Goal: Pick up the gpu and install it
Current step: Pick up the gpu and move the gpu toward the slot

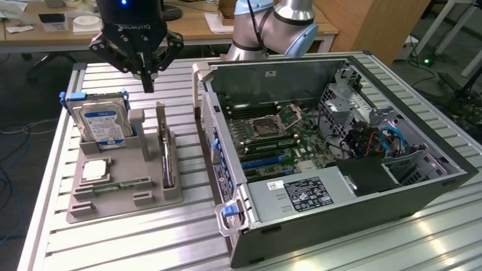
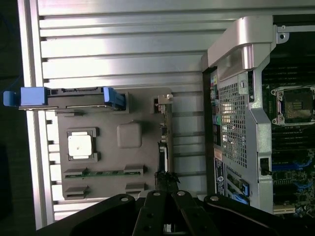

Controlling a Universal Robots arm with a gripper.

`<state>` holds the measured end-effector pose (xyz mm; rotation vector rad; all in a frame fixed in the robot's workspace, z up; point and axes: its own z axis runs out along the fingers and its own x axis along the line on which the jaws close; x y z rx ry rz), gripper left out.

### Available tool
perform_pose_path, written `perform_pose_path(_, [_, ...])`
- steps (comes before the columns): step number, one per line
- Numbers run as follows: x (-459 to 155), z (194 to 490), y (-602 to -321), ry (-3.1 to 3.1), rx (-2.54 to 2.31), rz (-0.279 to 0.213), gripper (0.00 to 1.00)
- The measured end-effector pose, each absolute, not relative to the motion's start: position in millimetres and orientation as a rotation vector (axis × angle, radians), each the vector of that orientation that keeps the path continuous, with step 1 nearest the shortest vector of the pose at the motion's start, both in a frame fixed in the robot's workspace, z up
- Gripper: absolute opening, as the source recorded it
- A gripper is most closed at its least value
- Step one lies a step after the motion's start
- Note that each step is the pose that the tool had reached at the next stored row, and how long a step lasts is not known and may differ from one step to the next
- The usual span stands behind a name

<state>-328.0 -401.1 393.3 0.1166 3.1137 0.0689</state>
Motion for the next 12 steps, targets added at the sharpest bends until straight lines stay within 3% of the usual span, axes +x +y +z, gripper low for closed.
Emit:
perform_pose_path(1, [-328.0, 393.3, -401.1, 3.114, 0.116, 0.069, 0.11])
perform_pose_path(3, [-328.0, 393.3, -401.1, 3.114, 0.117, 0.069, 0.24])
perform_pose_path(4, [-328.0, 393.3, -401.1, 3.114, 0.117, 0.069, 0.24])
perform_pose_path(9, [-329.1, 393.3, -401.0, 3.113, 0.118, 0.069, 0.47])
perform_pose_path(11, [-329.2, 393.3, -401.0, 3.112, 0.118, 0.069, 0.47])
perform_pose_path(12, [-329.2, 393.3, -401.0, 3.111, 0.117, 0.069, 0.53])
